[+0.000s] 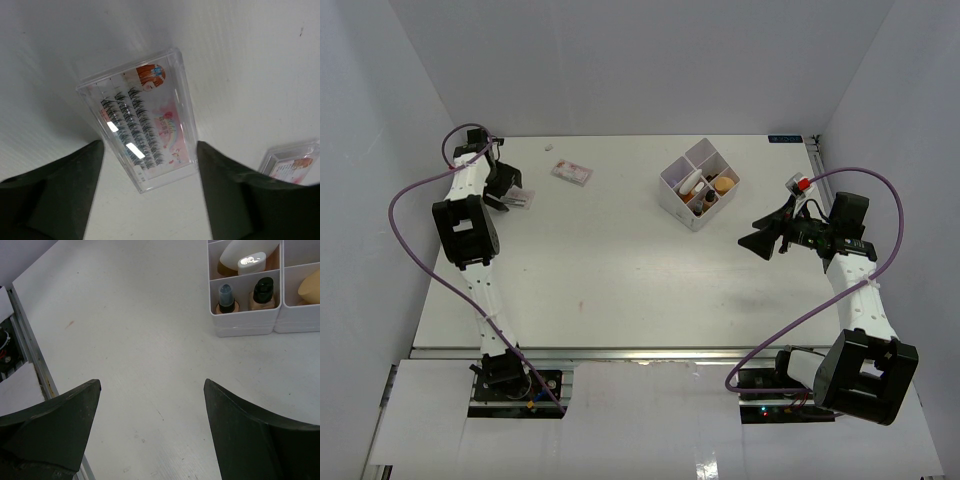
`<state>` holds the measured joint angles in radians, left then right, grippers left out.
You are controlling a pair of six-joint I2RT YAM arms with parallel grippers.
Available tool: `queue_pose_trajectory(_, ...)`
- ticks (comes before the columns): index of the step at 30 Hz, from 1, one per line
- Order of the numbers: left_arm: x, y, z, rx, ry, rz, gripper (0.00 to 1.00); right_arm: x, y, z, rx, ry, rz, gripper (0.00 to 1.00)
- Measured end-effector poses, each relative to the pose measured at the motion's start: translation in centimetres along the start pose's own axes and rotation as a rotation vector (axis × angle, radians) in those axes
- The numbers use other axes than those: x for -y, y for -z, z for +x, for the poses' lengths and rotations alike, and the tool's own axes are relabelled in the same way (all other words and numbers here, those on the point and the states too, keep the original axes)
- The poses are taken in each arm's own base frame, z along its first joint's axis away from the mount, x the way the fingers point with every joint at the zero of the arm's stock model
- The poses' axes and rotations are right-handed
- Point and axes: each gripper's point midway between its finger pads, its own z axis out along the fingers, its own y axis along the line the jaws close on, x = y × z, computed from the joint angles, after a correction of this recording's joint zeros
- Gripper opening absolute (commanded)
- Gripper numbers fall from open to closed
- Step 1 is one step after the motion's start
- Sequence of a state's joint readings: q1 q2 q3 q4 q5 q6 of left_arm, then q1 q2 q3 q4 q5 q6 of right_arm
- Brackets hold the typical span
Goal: Organize the makeup
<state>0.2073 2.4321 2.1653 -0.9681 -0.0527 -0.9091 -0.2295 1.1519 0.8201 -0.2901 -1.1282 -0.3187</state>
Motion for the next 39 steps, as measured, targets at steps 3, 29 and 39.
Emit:
queue_pose_trajectory(3,-0.1,-0.2,0.1,-0.004,-0.010,-0.003,0.73,0.0,0.0,0.0,0.000,0.000,0.000,0.90)
queue_pose_trajectory(29,-7.3,2.5,5.0,-0.004,-0.122,-0.014,0.89,-0.6,0.1,-0.5,0.012,0.019,-0.014,0.90)
queue_pose_trajectory(39,-7.1,2.6,4.9,-0.020,-0.188,-0.032,0.98,-0.8,0.2,-0.5,0.016,0.020,-0.023,0.90)
